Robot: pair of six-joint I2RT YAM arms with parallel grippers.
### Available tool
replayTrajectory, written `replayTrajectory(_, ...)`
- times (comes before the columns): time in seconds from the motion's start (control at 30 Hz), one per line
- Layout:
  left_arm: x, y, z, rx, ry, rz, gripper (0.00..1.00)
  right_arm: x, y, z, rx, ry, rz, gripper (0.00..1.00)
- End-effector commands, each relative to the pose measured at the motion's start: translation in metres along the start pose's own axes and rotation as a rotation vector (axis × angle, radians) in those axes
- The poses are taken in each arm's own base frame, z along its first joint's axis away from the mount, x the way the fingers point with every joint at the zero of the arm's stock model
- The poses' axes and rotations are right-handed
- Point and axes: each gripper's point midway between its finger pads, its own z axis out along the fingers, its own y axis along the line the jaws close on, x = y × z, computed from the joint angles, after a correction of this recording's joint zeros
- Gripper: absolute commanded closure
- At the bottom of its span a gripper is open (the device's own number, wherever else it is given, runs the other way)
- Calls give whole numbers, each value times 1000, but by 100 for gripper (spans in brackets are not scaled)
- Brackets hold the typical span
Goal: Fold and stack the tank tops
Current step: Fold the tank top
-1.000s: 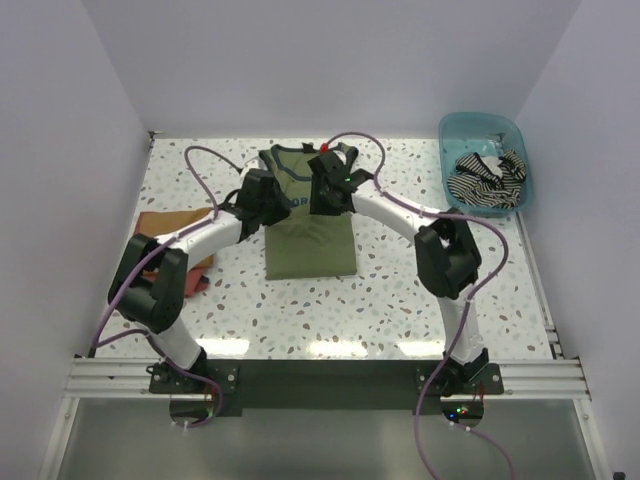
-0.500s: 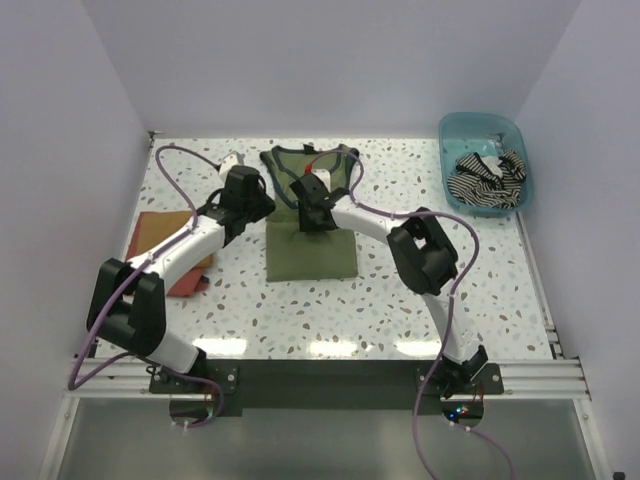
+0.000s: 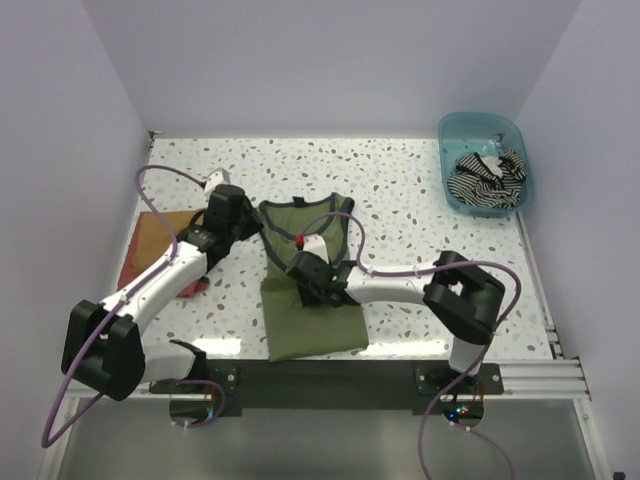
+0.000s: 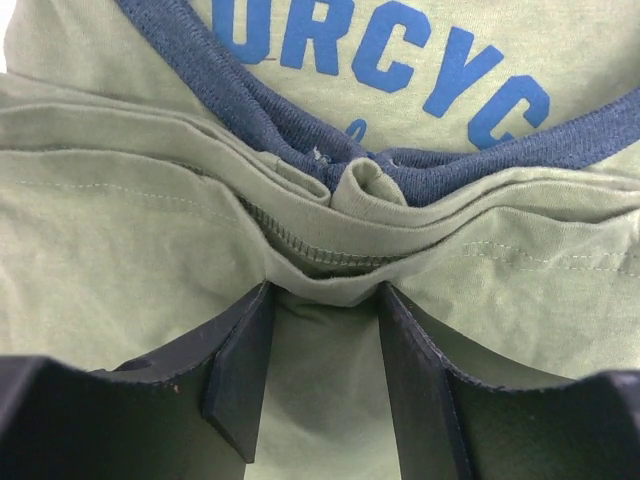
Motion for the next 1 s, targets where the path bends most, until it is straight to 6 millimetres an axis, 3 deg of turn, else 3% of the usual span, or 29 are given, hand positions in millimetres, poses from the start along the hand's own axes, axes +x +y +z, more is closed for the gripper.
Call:
replayTrajectory(0.0, 5, 15, -3, -33, -3, -20, 67, 99, -21, -10, 59, 252, 10, 49)
replayTrajectory(0.1, 7, 23, 9, -60, 4, -26, 66, 94, -20, -15, 52, 219, 51, 45)
replayTrajectory(0.2, 9, 21, 22, -64, 34, -17, 66, 67, -13, -18, 66, 178, 23, 43)
replayTrajectory(0.3, 5, 8, 33, -40, 51, 9, 66, 27, -1, -30, 35, 109, 35, 38)
replayTrajectory(0.4, 8, -20, 46, 53, 112, 60, 68, -22, -11, -48, 12, 16, 108, 33)
replayTrajectory(0.47, 18, -39, 57, 104, 168, 88, 71, -54, -37, -48, 0, -20, 197, 33)
replayTrajectory(0.5, 27, -51, 58, 131, 183, 109, 73, -77, -64, -52, 19, -58, 266, 32)
replayTrajectory(0.6, 52, -83, 66, 205, 232, 160, 73, -111, -92, -57, -6, -103, 327, 32)
replayTrajectory(0.7, 72, -104, 82, 254, 285, 170, 78, -153, -139, -53, 18, -165, 427, 35)
replayTrajectory(0.77, 79, -118, 96, 297, 296, 164, 79, -162, -145, -36, -45, -147, 463, 38)
replayTrajectory(0.8, 84, -125, 99, 315, 306, 168, 80, -174, -160, -31, -50, -163, 501, 39)
replayTrajectory(0.9, 93, -139, 116, 339, 318, 176, 80, -184, -178, 0, -54, -153, 546, 44)
replayTrajectory(0.93, 97, -143, 125, 342, 328, 176, 80, -197, -176, 2, -81, -163, 551, 49)
replayTrajectory(0.97, 99, -144, 129, 340, 331, 177, 81, -193, -178, 18, -81, -135, 557, 50)
